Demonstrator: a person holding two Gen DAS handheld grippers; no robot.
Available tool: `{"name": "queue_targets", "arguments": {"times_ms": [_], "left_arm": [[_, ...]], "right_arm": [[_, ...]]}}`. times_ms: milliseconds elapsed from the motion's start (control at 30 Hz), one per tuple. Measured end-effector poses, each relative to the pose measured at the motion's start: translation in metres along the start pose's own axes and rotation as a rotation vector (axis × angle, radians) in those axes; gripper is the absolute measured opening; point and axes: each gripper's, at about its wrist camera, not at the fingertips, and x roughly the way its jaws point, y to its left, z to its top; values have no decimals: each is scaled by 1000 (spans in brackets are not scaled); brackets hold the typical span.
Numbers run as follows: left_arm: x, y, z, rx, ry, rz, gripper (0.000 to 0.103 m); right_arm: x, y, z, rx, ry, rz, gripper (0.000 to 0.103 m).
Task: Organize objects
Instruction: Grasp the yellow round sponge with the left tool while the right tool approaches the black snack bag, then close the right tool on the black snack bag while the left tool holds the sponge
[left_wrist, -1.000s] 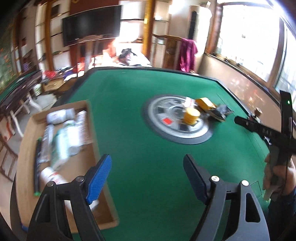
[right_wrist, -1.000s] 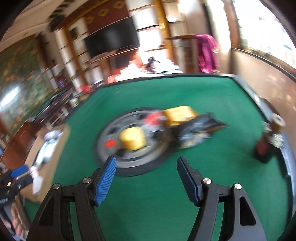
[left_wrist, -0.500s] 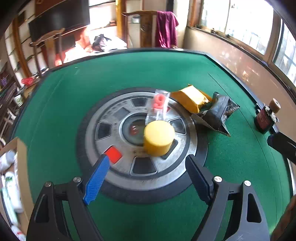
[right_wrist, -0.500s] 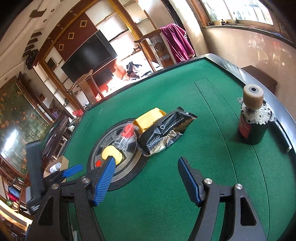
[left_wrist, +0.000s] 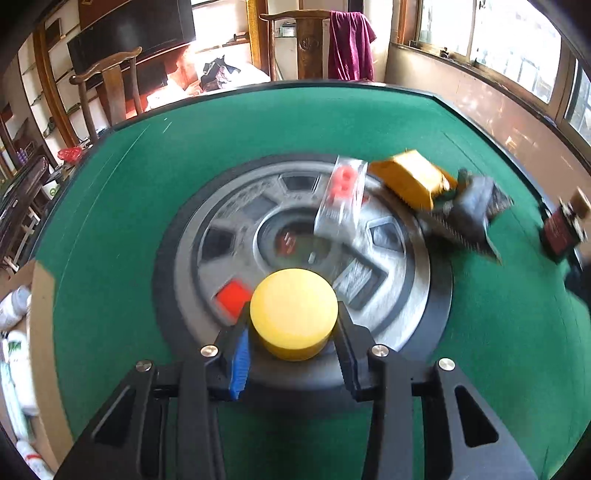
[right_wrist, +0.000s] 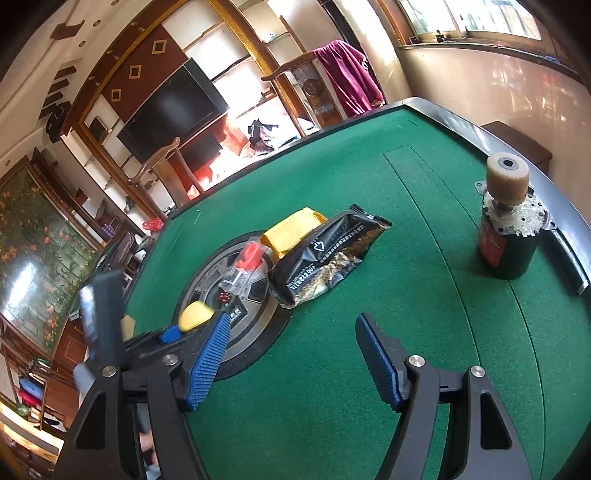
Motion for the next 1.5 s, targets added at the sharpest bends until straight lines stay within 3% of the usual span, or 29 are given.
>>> {"name": "queue_targets", "arguments": {"times_ms": [200, 333, 533, 600, 633, 700, 733, 767, 933, 1100, 1233, 1267, 1433, 1500], "left_arm": [[-37, 18, -57, 1, -40, 17, 39], [-33, 24, -61, -9, -30, -14, 39], [-33, 25, -55, -8, -29, -38, 39], [-35, 28, -54, -14, -27, -47, 39], [-35, 28, -54, -11, -27, -47, 39], [-35, 28, -54, -8, -27, -44, 39], [-35, 27, -54, -7, -27, -44, 39], [-35, 27, -54, -5, -27, -42, 39], [-36, 29, -54, -12, -25, -48, 39], [-35, 26, -53, -4, -26, -32, 39], [-35, 27, -53, -6, -28, -31, 39], [-35, 27, -53, -6, -28, -30, 39], [-35, 27, -52, -6, -30, -24, 40], [-35, 27, -52, -8, -30, -25, 40]], "right_arm": [[13, -6, 5, 8, 9, -47, 79], [42, -5, 14, 110, 87, -32, 79], [77, -1, 45, 211, 83, -160, 82], [94, 4, 54, 187, 103, -212, 82], [102, 5, 56, 175, 119, -219, 78], [110, 11, 56, 104, 111, -271, 59], [109, 13, 56, 66, 105, -292, 39], [108, 14, 55, 31, 105, -296, 33], [86, 8, 46, -110, 160, -262, 23], [56, 13, 10, -244, 266, -178, 26], [51, 11, 7, -267, 221, -183, 53], [56, 16, 11, -269, 218, -180, 55], [74, 20, 18, -245, 199, -230, 55], [82, 17, 15, -250, 206, -266, 44]]}}
